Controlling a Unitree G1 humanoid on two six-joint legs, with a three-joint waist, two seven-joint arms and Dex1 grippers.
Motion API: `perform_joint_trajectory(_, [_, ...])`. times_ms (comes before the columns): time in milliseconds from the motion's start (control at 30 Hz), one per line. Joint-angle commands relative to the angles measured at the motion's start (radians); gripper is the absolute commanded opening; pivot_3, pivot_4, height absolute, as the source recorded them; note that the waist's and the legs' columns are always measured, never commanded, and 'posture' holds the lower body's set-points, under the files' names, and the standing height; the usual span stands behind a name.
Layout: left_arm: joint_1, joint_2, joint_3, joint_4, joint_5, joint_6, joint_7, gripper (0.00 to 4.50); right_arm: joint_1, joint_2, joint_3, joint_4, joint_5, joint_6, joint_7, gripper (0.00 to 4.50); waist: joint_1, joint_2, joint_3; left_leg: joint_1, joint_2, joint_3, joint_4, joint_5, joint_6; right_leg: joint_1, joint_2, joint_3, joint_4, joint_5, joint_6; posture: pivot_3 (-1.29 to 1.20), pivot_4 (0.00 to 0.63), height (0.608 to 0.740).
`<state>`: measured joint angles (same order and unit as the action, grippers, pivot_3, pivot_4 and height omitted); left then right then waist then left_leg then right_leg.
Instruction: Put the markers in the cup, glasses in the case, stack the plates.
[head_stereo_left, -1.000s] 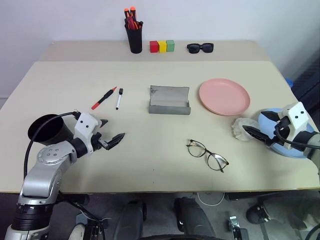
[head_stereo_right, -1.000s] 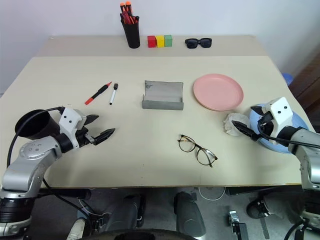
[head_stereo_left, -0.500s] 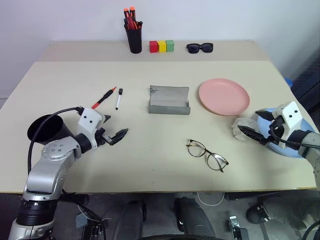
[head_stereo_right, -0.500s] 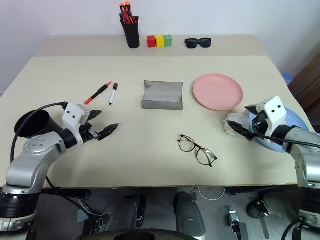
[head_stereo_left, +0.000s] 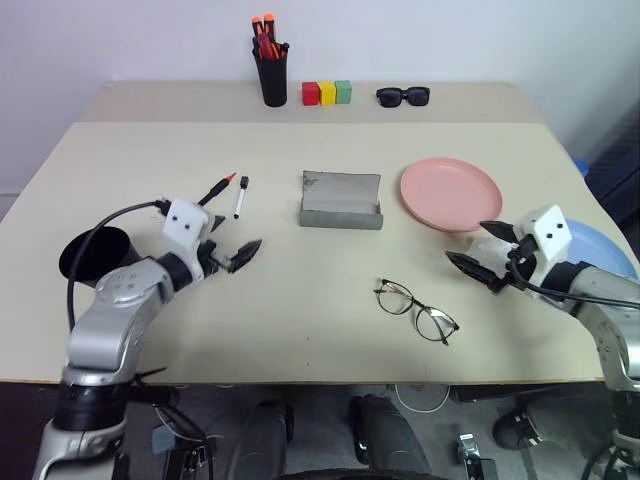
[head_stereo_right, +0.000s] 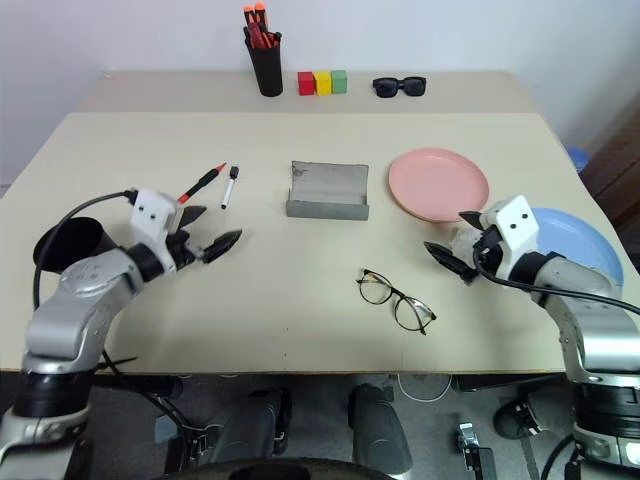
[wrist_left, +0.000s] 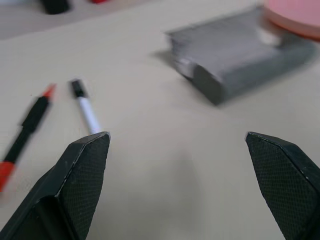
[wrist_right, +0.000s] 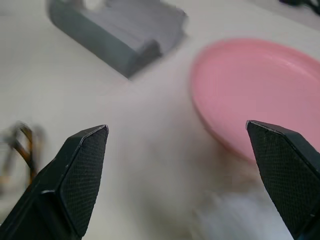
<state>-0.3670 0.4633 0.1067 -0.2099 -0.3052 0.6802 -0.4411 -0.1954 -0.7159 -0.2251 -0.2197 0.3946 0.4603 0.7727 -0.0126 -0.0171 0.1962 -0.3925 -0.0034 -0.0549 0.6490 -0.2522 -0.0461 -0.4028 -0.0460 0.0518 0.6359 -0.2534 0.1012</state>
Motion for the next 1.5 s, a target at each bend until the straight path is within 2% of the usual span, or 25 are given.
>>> perform_joint_trajectory(33, [-0.166, -0.089, 0.011, 0.142, 0.074, 0.093, 0.210, 4.46, -0.076, 0.071, 0.094, -0.087, 0.008, 0.015, -0.042, 4.50, -0.001, -0.001, 0.000, 0.000, 0.000, -0.001, 0.000, 0.000, 0.000, 0.000, 0.001, 0.000, 0.000, 0.001, 0.001, 0.00, 0.150, 0.740])
perform_joint_trajectory(200, [-0.430, -0.185, 0.039, 0.409, 0.095, 0.262, 0.351, 4.46, -0.109, 0.198, 0.217, -0.124, -0.017, 0.017, -0.105, 4.50, -0.001, -0.001, 0.000, -0.001, -0.001, -0.003, -0.001, 0.000, 0.000, -0.001, 0.001, -0.002, 0.000, 0.001, 0.002, 0.00, 0.150, 0.740])
perform_joint_trajectory(333, [-0.551, -0.210, 0.072, 0.546, 0.088, 0.314, 0.393, 4.46, -0.085, 0.259, 0.290, -0.174, -0.016, 0.027, -0.129, 4.50, -0.002, -0.001, 0.000, -0.004, -0.002, -0.003, -0.001, 0.000, 0.000, -0.003, 0.000, -0.002, 0.000, 0.002, 0.003, 0.00, 0.150, 0.740])
perform_joint_trajectory(500, [-0.658, -0.204, 0.092, 0.714, 0.127, 0.379, 0.486, 4.46, -0.075, 0.299, 0.333, -0.197, -0.018, 0.030, -0.150, 4.50, -0.003, -0.001, 0.000, -0.005, -0.002, -0.004, -0.002, 0.000, 0.000, -0.006, 0.000, -0.002, 0.002, 0.002, 0.003, 0.00, 0.150, 0.740])
perform_joint_trajectory(733, [-0.751, -0.197, 0.105, 0.935, 0.135, 0.376, 0.502, 4.46, -0.087, 0.317, 0.349, -0.180, -0.022, 0.010, -0.146, 4.50, -0.003, -0.001, 0.000, -0.005, -0.002, -0.004, -0.001, 0.001, -0.002, -0.006, 0.000, -0.002, 0.003, 0.002, 0.003, 0.00, 0.150, 0.740])
perform_joint_trajectory(833, [-0.768, -0.201, 0.101, 0.984, 0.134, 0.366, 0.483, 3.65, -0.081, 0.316, 0.344, -0.181, -0.026, 0.004, -0.150, 4.50, -0.002, -0.001, 0.000, -0.004, -0.002, -0.004, -0.001, 0.001, -0.002, -0.006, 0.000, -0.002, 0.004, 0.002, 0.003, 0.00, 0.150, 0.740])
perform_joint_trajectory(1033, [-0.786, -0.206, 0.111, 1.025, 0.141, 0.336, 0.492, 0.80, -0.055, 0.320, 0.352, -0.194, -0.031, 0.002, -0.159, 4.50, 0.003, -0.001, 0.000, -0.004, -0.003, -0.004, 0.000, 0.001, -0.002, -0.005, -0.001, -0.002, 0.006, 0.002, 0.003, 0.00, 0.150, 0.740])
perform_joint_trajectory(1067, [-0.787, -0.208, 0.119, 1.024, 0.140, 0.314, 0.499, 0.21, -0.052, 0.321, 0.354, -0.195, -0.031, 0.002, -0.160, 4.50, 0.002, -0.001, 0.000, -0.004, -0.003, -0.004, 0.000, 0.001, -0.002, -0.005, -0.001, -0.002, 0.006, 0.002, 0.003, 0.00, 0.150, 0.740])
perform_joint_trajectory(1100, [-0.787, -0.211, 0.126, 1.018, 0.138, 0.285, 0.505, 0.09, -0.051, 0.321, 0.356, -0.195, -0.032, 0.002, -0.160, 4.50, 0.002, -0.001, 0.000, -0.003, -0.003, -0.004, 0.000, 0.001, -0.002, -0.005, -0.001, -0.002, 0.006, 0.002, 0.003, 0.00, 0.150, 0.740])
perform_joint_trajectory(1300, [-0.710, -0.222, 0.122, 0.772, 0.150, -0.109, 0.473, 0.09, -0.062, 0.321, 0.358, -0.184, -0.037, -0.001, -0.158, 4.50, -0.005, -0.002, 0.000, -0.004, -0.003, -0.004, -0.001, 0.002, -0.003, -0.007, -0.001, -0.002, 0.007, 0.002, 0.003, 0.00, 0.150, 0.740])
perform_joint_trajectory(1500, [-0.525, -0.137, 0.130, 0.348, 0.129, -0.196, 0.374, 0.09, -0.091, 0.306, 0.351, -0.146, -0.042, -0.018, -0.128, 4.50, -0.011, -0.002, 0.000, -0.004, -0.002, -0.003, -0.002, 0.002, -0.004, -0.010, 0.000, -0.001, 0.010, 0.002, 0.003, 0.00, 0.150, 0.740])
